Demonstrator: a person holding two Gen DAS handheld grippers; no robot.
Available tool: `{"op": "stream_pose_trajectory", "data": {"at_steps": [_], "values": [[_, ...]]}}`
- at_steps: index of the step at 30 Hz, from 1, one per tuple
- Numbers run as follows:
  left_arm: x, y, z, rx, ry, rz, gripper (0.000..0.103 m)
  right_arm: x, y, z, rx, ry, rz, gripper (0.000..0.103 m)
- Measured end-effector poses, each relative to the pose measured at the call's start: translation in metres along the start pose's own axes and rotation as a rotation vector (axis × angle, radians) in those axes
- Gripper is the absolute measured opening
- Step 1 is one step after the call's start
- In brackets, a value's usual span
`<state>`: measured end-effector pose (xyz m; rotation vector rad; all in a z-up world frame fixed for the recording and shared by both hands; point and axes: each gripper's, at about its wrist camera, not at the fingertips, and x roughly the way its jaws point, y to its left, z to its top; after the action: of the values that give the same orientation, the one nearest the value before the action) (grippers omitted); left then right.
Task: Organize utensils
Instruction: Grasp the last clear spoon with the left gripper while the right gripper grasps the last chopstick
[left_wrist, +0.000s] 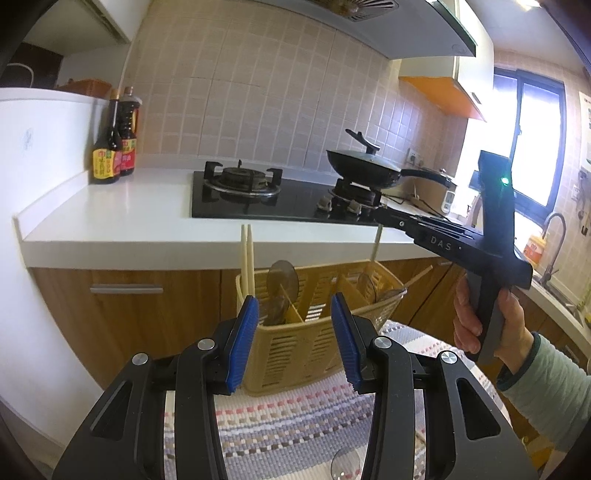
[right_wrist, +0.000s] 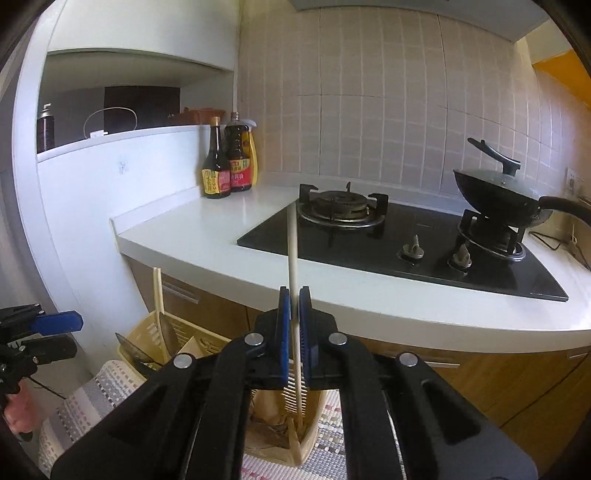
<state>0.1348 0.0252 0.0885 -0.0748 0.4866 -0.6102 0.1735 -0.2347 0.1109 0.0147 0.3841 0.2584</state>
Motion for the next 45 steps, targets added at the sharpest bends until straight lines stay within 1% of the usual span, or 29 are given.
{"op": "stream_pose_trajectory", "data": {"at_steps": [1,4,6,8,9,10,12,13,15,18,20,22,24,26,28,32,35,37,40,43,45], "values": [[0.000,0.000,-0.001,-0.001,0.003,0.001,0.040,-0.004,0.002,-0.002,-0.010,-0.006,0.005,0.004],[-0.002,0.000,-0.003,-0.006,0.010,-0.006,0.040,-0.018,0.002,-0.008,0.001,0.027,0.045,0.006],[-0.005,0.002,-0.005,-0.018,0.015,-0.012,0.040,-0.029,0.000,-0.012,0.020,0.047,0.059,0.018],[-0.008,0.002,-0.007,-0.034,0.025,-0.022,0.041,-0.045,-0.002,-0.017,0.040,0.041,0.066,0.056],[-0.010,0.003,-0.008,-0.042,0.030,-0.029,0.043,-0.058,-0.004,-0.021,0.052,0.026,0.056,0.057],[-0.013,0.002,-0.010,-0.048,0.035,-0.035,0.043,-0.064,-0.004,-0.024,0.058,0.033,0.055,0.057],[-0.018,0.000,-0.014,-0.055,0.053,-0.041,0.044,-0.079,-0.008,-0.030,0.102,0.070,0.072,0.057],[-0.020,-0.002,-0.015,-0.056,0.064,-0.042,0.044,-0.084,-0.009,-0.033,0.125,0.090,0.063,0.057],[-0.024,-0.008,-0.020,-0.050,0.096,-0.043,0.046,-0.092,-0.011,-0.039,0.156,0.170,0.025,0.057],[-0.031,-0.018,-0.028,-0.035,0.124,-0.049,0.056,-0.097,-0.013,-0.051,0.209,0.300,-0.007,0.057],[-0.034,-0.026,-0.033,-0.018,0.138,-0.057,0.060,-0.097,-0.012,-0.063,0.248,0.390,-0.014,0.057],[-0.034,-0.036,-0.042,0.002,0.165,-0.053,0.065,-0.097,-0.011,-0.074,0.267,0.454,-0.024,0.057],[-0.032,-0.041,-0.049,0.017,0.189,-0.026,0.067,-0.098,-0.007,-0.085,0.269,0.498,-0.029,0.057],[-0.026,-0.045,-0.059,0.027,0.230,-0.003,0.067,-0.099,-0.003,-0.098,0.248,0.534,-0.048,0.057],[-0.020,-0.048,-0.069,0.033,0.278,0.000,0.067,-0.099,0.001,-0.108,0.242,0.564,-0.052,0.057],[-0.003,-0.057,-0.093,0.084,0.390,0.018,0.067,-0.094,0.006,-0.136,0.247,0.653,-0.018,0.057],[0.007,-0.061,-0.109,0.128,0.461,0.034,0.067,-0.088,0.010,-0.154,0.234,0.706,-0.019,0.057],[0.014,-0.058,-0.118,0.132,0.513,0.023,0.067,-0.083,0.013,-0.162,0.230,0.732,-0.016,0.057],[0.022,-0.050,-0.127,0.106,0.569,0.010,0.066,-0.077,0.014,-0.172,0.256,0.767,0.017,0.056],[0.030,-0.046,-0.135,0.095,0.633,-0.026,0.065,-0.071,0.016,-0.179,0.267,0.796,0.037,0.049],[0.037,-0.050,-0.141,0.118,0.672,-0.026,0.064,-0.066,0.019,-0.182,0.250,0.809,0.032,0.047]]}}
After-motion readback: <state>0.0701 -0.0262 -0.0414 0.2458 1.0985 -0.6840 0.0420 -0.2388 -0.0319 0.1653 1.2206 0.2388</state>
